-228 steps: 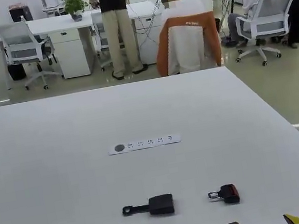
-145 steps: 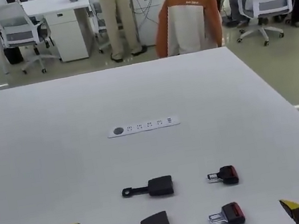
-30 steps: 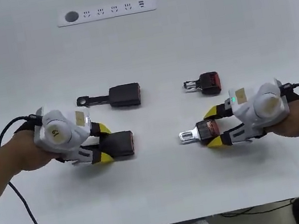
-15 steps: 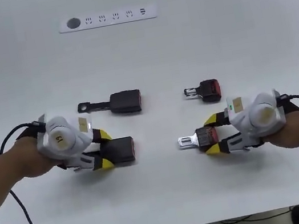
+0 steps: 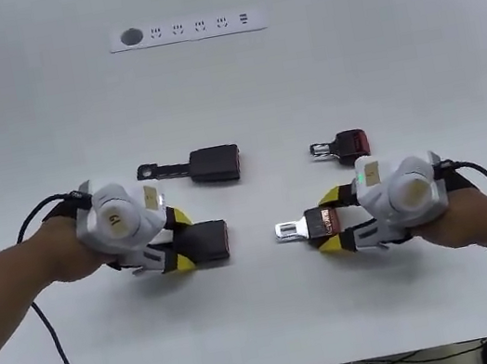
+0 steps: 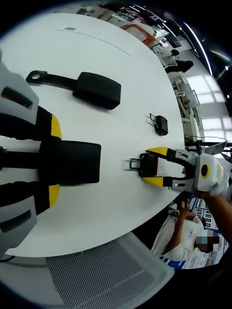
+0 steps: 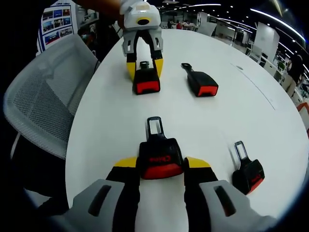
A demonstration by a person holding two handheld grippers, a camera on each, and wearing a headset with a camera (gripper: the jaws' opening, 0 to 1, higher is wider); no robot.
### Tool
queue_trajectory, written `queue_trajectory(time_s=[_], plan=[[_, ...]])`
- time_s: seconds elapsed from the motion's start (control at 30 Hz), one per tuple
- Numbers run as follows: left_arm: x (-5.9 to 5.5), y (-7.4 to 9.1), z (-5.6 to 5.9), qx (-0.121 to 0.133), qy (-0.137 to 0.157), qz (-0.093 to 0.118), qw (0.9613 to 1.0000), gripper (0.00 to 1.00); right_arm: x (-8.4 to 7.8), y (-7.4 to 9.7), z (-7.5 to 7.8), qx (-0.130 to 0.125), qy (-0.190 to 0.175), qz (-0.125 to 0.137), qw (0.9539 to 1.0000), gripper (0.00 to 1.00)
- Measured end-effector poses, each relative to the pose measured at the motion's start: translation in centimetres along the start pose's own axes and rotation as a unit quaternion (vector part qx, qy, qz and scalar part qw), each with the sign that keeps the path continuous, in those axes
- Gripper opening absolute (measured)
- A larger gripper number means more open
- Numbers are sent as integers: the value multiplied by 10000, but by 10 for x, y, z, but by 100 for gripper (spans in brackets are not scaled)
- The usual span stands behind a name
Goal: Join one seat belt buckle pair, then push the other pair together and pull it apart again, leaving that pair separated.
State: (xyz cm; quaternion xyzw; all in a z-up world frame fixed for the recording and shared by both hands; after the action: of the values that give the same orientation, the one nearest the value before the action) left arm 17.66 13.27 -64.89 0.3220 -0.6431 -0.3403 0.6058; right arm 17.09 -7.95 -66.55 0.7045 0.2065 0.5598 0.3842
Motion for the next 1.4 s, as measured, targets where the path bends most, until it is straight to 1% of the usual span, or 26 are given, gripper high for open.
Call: queue_trajectory(time_s=[0.03,0.07,0.1,0.13,0.17,0.2,0.3,0.33,0.4,0.43,0.5,0.63,0.7,0.73,0.77,0.9,0.97,1.0,1.1,1.2,1.33,1.4], plan=[[1,0,0,-1,0,-4,10000,33,1,-2,-3,4,7,-18,10000,33],[-1,0,0,1,1,-8,10000,33,4,-5,-3,-6,3,9,10000,33],[-2,0,0,-2,0,-18,10000,33,8,-2,-6,33,13,32,10000,33],[1,1,0,-3,-3,-22,10000,33,9,-4,-6,18,19,6,10000,33],[2,1,1,-5,-1,-32,10000,33,11,-5,-5,53,43,36,10000,33],[0,0,0,-1,8,-42,10000,33,13,-9,-5,47,44,37,10000,33],[-3,-1,-1,-4,18,-72,10000,33,18,-11,-8,67,53,84,9999,33],[1,0,0,-1,25,-85,10000,33,20,-13,-9,57,41,99,9999,33],[3,1,1,6,36,-106,9999,33,23,-13,-8,73,39,116,9999,33],[2,0,1,17,60,-114,9999,33,24,-14,-9,98,54,131,9999,33],[-4,-2,-2,31,79,-121,9999,33,26,-13,-10,108,41,129,9999,33],[-1,-1,-1,35,89,-136,9999,33,31,-14,-10,130,59,158,9998,33],[-4,-2,-2,36,88,-143,9999,33,34,-14,-11,132,52,178,9997,33],[1,0,0,33,86,-148,9998,33,36,-15,-11,129,48,200,9997,33],[2,0,0,33,87,-150,9998,33,37,-16,-11,121,43,204,9997,33],[0,-1,-1,28,82,-160,9998,33,45,-21,-11,121,54,235,9996,33],[-2,-2,-2,22,79,-169,9998,33,46,-23,-11,126,73,244,9996,33],[0,-1,-1,19,81,-173,9998,33,47,-24,-11,130,63,258,9996,33],[2,0,0,14,68,-189,9998,33,50,-27,-15,129,79,289,9995,33],[-4,-2,-3,-4,55,-196,9998,33,51,-29,-14,135,84,306,9994,33],[3,0,0,3,57,-200,9998,33,55,-36,-18,167,121,343,9992,33],[2,0,0,-1,66,-201,9998,33,56,-37,-19,171,115,365,9991,33]])
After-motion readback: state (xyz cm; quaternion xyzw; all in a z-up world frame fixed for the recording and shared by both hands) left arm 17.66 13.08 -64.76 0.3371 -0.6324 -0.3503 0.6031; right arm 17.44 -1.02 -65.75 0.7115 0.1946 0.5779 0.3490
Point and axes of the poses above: the centre of the closed fingertips' face, and the gripper's own axes: y roughly backward along the fingers, z roughly to its right, x roughly out of its top, the point moved 5 cm from there along y, roughly backward along the fingers, and after that the axes turned 7 degrees about -y, right-handed, at the moved point
